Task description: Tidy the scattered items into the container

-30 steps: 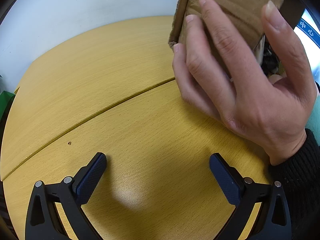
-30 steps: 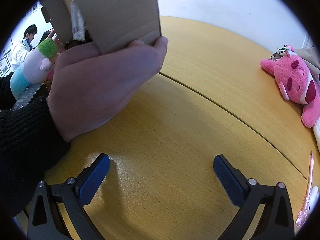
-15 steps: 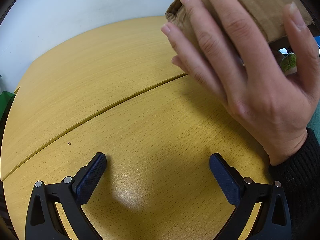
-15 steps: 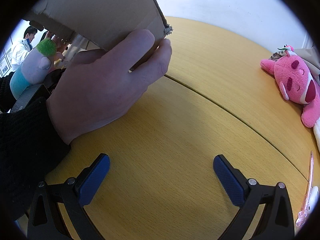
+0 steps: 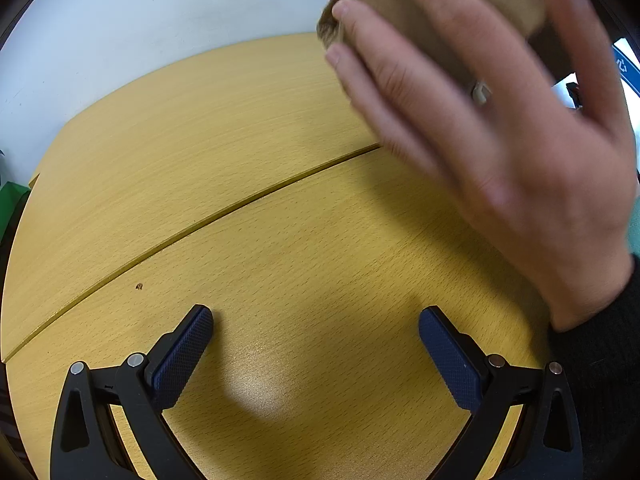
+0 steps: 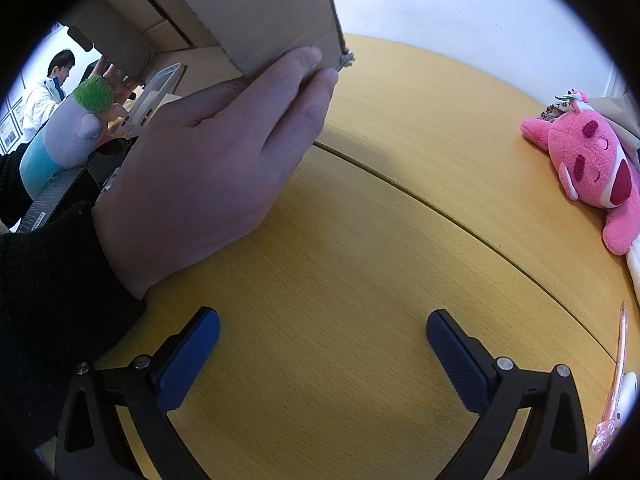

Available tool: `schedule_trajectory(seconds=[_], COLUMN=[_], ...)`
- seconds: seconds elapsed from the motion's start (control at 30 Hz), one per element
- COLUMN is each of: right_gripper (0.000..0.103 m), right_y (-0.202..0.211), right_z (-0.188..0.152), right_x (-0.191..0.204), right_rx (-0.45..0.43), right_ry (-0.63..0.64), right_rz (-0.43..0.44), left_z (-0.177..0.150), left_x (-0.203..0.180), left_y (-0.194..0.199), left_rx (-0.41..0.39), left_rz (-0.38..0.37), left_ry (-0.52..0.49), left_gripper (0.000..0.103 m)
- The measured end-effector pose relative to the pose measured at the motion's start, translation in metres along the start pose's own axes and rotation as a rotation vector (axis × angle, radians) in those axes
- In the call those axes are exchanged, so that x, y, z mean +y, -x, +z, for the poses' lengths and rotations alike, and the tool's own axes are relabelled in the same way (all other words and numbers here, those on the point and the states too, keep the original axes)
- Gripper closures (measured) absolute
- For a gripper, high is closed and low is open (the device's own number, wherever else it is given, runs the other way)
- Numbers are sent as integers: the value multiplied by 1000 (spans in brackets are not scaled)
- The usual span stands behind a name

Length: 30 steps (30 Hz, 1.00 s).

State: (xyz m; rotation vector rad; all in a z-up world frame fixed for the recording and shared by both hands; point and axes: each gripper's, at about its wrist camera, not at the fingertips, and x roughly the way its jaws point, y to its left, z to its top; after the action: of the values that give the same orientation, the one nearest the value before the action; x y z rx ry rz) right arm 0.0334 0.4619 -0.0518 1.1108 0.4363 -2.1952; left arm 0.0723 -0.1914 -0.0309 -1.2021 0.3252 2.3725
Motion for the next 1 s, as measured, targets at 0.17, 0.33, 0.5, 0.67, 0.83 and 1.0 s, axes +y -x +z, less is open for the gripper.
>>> schedule_trajectory(seconds=[0.17, 0.33, 0.5, 0.67, 0.83, 1.0], right_gripper=[0, 0, 0, 0, 0, 0], right_y=[0, 0, 0, 0, 1, 1], right_z=[0, 0, 0, 0, 0, 0], right_x=[0, 0, 0, 0, 0, 0], right_rx=[0, 0, 0, 0, 0, 0], right_ry=[0, 0, 0, -1, -1, -1], right_rz=[0, 0, 0, 0, 0, 0], left_z=[0, 0, 0, 1, 1, 1], left_x=[-1, -3, -4, -1, -3, -4], left_y=[0, 0, 0, 6, 6, 5], left_rx=[0, 0, 0, 0, 0, 1], left_rz=[1, 2, 3, 4, 6, 7], left_ry=[0, 1, 2, 3, 4, 5], left_gripper=[0, 0, 0, 0, 0, 0])
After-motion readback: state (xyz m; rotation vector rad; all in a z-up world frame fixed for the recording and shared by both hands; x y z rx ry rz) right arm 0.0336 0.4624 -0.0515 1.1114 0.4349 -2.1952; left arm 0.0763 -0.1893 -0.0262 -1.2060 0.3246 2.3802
